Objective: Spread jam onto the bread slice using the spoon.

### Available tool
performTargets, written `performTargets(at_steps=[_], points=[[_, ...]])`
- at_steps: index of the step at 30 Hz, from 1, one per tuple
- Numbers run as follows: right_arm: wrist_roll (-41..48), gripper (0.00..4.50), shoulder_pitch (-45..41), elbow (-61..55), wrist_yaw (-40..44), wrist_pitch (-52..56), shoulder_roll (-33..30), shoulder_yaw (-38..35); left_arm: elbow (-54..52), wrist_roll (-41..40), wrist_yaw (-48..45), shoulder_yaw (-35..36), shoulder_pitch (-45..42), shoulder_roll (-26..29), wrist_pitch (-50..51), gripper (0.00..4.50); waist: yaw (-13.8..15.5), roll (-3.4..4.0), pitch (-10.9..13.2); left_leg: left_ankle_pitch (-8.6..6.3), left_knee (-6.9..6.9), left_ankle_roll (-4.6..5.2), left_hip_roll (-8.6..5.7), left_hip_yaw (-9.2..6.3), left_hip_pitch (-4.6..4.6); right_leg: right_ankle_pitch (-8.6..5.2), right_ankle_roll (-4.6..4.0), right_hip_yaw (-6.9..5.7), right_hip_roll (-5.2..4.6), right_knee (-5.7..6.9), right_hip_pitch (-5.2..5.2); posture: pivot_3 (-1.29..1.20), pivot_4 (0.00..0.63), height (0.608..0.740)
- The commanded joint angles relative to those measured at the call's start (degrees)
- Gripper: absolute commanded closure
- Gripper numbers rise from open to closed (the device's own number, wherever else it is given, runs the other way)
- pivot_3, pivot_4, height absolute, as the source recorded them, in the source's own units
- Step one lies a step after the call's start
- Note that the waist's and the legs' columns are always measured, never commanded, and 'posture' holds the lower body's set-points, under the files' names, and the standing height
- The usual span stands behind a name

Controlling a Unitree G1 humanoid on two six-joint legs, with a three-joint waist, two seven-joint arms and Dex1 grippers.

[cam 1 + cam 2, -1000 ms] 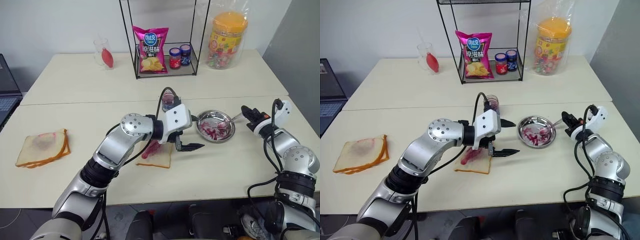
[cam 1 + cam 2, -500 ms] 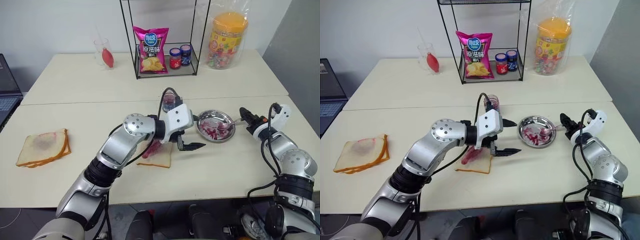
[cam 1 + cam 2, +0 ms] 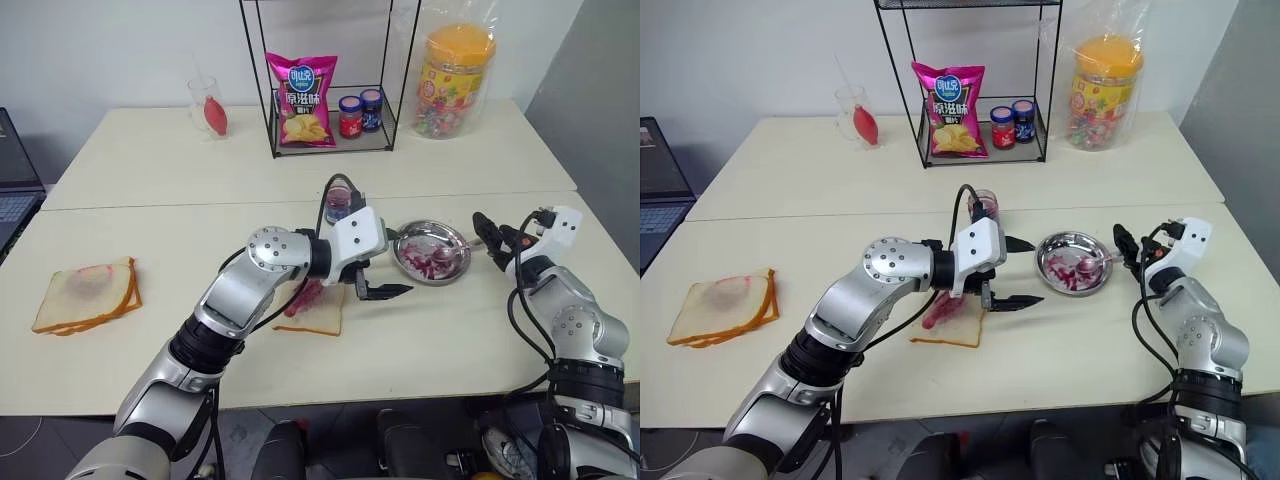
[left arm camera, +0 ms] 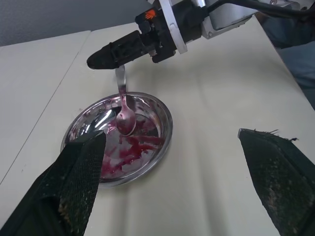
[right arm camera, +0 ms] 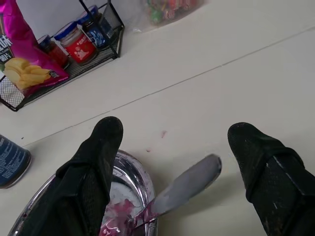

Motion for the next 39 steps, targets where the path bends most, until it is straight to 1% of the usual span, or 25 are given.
performTargets(at_steps=[1, 7, 9, 11, 17, 20, 21, 24, 27, 29, 31, 33, 37, 39], points=[[-0.10, 0.68, 0.56, -6.06, 0.99, -1.70, -0.06, 0.16, -0.50, 0.36, 0.85, 1.87, -1.19, -0.58, -0.78, 0.00, -0.01, 0.00, 0.00, 0.00, 0.00, 0.00, 0.00, 0.00, 0.00, 0.00, 0.00, 0.00, 0.00, 0.00, 0.00, 0.00, 0.150, 0.740], [-5.42, 0.68, 0.27, -6.61, -0.44, -7.91, -0.60, 0.32, 0.10, 0.77, 1.52, 2.53, -1.22, -0.54, -1.80, 0.00, 0.03, 0.00, 0.00, 0.00, 0.02, 0.00, -0.01, 0.00, 0.00, 0.01, 0.01, 0.01, 0.00, 0.01, 0.00, 0.00, 0.150, 0.740], [-6.15, 0.68, 0.21, -7.42, -0.03, -9.30, -0.94, 0.02, 0.14, 1.02, 2.31, 3.64, -0.97, -0.08, -2.41, 0.00, 0.02, 0.00, 0.00, 0.00, 0.02, 0.00, 0.00, 0.00, 0.01, 0.00, 0.01, 0.00, 0.00, 0.01, 0.00, 0.00, 0.150, 0.740], [-5.56, 0.68, 0.71, -10.59, 2.14, -8.92, -2.04, 0.47, -0.22, 1.21, 3.09, 6.05, -0.02, 1.67, -2.73, 0.00, 0.00, 0.00, 0.00, 0.00, 0.02, 0.00, 0.00, 0.00, 0.01, 0.01, 0.01, 0.00, 0.00, 0.01, 0.00, 0.00, 0.150, 0.740], [-3.72, 0.68, 3.33, -18.51, 7.01, -6.63, -5.60, 1.45, -2.29, 0.11, 1.80, 12.01, 5.79, 9.39, -1.52, 0.00, -0.16, 0.01, 0.00, 0.00, -0.02, 0.00, 0.04, 0.01, 0.06, 0.00, 0.00, 0.02, 0.02, 0.03, -0.02, 0.00, 0.150, 0.740], [-1.97, 0.68, 5.33, -23.02, 10.38, -3.37, -8.83, 2.37, -3.65, -0.99, 0.85, 16.94, 10.43, 14.74, 0.25, 0.00, 0.01, 0.00, 0.00, 0.00, 0.03, 0.00, 0.03, 0.00, 0.00, 0.00, 0.01, 0.01, 0.02, 0.01, -0.01, 0.00, 0.150, 0.740], [-0.85, 0.50, 6.27, -24.49, 11.92, -2.01, -10.02, 2.74, -4.74, -1.69, 0.44, 18.39, 12.04, 16.32, 1.03, 0.00, 0.01, 0.00, 0.00, 0.00, 0.03, 0.00, 0.02, 0.01, 0.01, 0.01, 0.01, 0.05, 0.00, 0.01, -0.01, 0.00, 0.150, 0.740], [1.56, 0.10, 10.89, -30.88, 19.24, 2.46, -16.62, 5.45, -7.23, -1.78, 0.30, 26.14, 19.61, 22.47, 0.86, 0.00, 0.02, -0.01, 0.00, 0.00, 0.02, 0.00, 0.03, 0.01, 0.01, 0.01, 0.01, 0.06, 0.00, 0.01, -0.03, 0.00, 0.150, 0.740], [3.33, 0.10, 15.11, -33.74, 25.36, 3.89, -22.17, 5.51, -9.93, -4.83, -1.59, 32.55, 25.83, 26.20, 2.14, 0.00, 0.01, -0.08, 0.03, -0.01, -0.05, 0.01, 0.09, 0.02, 0.04, -0.05, -0.07, 0.03, 0.00, -0.02, -0.05, 0.00, 0.150, 0.740], [4.18, 0.10, 17.65, -34.85, 28.81, 4.02, -24.92, 4.22, -11.59, -5.90, -3.94, 36.77, 32.25, 28.68, 2.14, 0.00, 0.07, -0.11, 0.03, -0.01, -0.02, 0.01, 0.07, -0.03, 0.02, -0.04, -0.07, -0.04, 0.00, -0.01, -0.04, 0.00, 0.150, 0.740], [3.61, 0.10, 19.42, -34.43, 30.62, 2.80, -25.97, 3.06, -13.22, -6.18, -4.77, 39.63, 37.01, 29.64, 1.63, 0.00, 0.11, -0.13, 0.03, -0.01, 0.01, 0.00, 0.04, 0.01, 0.03, -0.04, -0.06, 0.00, -0.04, -0.03, -0.01, 0.00, 0.150, 0.740], [1.62, 0.10, 21.80, -33.62, 33.32, 0.45, -27.69, 3.07, -14.41, -7.35, -4.29, 41.59, 39.22, 29.33, 1.80, 0.00, 0.29, -0.22, 0.05, -0.01, 0.03, 0.00, 0.02, 0.04, 0.05, -0.11, -0.18, 0.03, -0.08, -0.08, 0.05, 0.00, 0.150, 0.740], [-2.11, 0.10, 26.30, -32.62, 38.44, -3.68, -30.30, 4.57, -15.47, -9.03, -4.20, 43.16, 41.34, 28.60, 1.14, 0.00, 0.94, -0.39, 0.11, -0.01, 0.10, -0.01, 0.00, 0.01, 0.04, -0.18, -0.31, 0.03, -0.08, -0.07, 0.07, 0.00, 0.150, 0.740], [-2.39, 0.10, 26.59, -32.09, 39.11, -4.55, -29.88, 5.03, -15.86, -9.58, -3.65, 43.44, 41.93, 27.95, 0.69, 0.00, 0.96, -0.40, 0.10, -0.01, 0.13, -0.01, 0.00, 0.04, 0.05, -0.18, -0.31, 0.06, -0.08, -0.08, 0.07, 0.00, 0.150, 0.740]])
